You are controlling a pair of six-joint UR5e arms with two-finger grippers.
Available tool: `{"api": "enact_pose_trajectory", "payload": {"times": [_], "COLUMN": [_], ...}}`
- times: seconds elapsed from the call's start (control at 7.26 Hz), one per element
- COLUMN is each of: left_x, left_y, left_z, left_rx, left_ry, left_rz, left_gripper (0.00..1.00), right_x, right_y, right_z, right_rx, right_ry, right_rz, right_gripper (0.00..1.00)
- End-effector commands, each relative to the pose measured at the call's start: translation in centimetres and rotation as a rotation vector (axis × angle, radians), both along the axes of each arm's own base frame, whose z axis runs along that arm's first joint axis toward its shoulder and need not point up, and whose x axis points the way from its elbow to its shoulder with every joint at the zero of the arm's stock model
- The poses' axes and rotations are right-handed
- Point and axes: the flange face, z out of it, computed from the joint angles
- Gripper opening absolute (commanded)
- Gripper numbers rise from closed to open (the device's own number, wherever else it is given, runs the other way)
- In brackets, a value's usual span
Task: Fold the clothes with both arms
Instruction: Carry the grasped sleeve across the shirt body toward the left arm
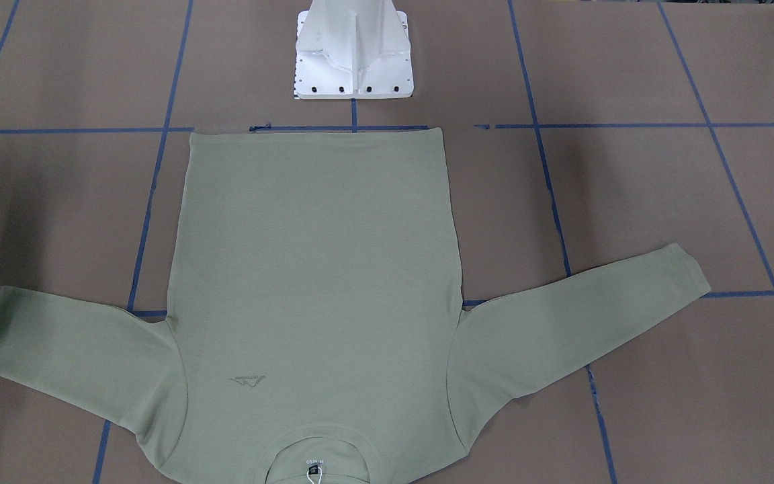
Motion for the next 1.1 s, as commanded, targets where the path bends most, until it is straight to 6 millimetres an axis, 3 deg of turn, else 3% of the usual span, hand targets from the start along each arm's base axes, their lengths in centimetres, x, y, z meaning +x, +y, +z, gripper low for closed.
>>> {"api": "enact_pose_trajectory", "payload": {"times": [0.0, 0.28, 0.55, 0.83, 0.96], "left_x": [0.0, -0.2, -0.2, -0.2, -0.2], "left_y": [0.0, 0.3, 0.3, 0.4, 0.4], "left_z": [-0.4, -1.2, -1.1, -0.9, -0.8], "left_rx": [0.010, 0.022, 0.019, 0.016, 0.013], "left_ry": [0.001, 0.003, 0.002, 0.001, 0.001], "left_rz": [0.000, -0.004, -0.005, -0.005, -0.005], "left_gripper": [1.00, 1.00, 1.00, 1.00, 1.00], "right_x": [-6.9, -16.0, -21.1, -26.4, -32.4], "right_y": [-3.7, -4.2, -3.7, -1.4, 2.2], "right_z": [-11.0, -22.9, -32.0, -39.2, -40.1], "right_rx": [0.015, 0.015, 0.070, 0.134, 0.188], "right_ry": [-0.059, -0.130, -0.182, -0.221, -0.201], "right_rz": [0.012, 0.047, 0.068, 0.056, 0.043], "right_gripper": [0.00, 0.00, 0.00, 0.00, 0.00]}}
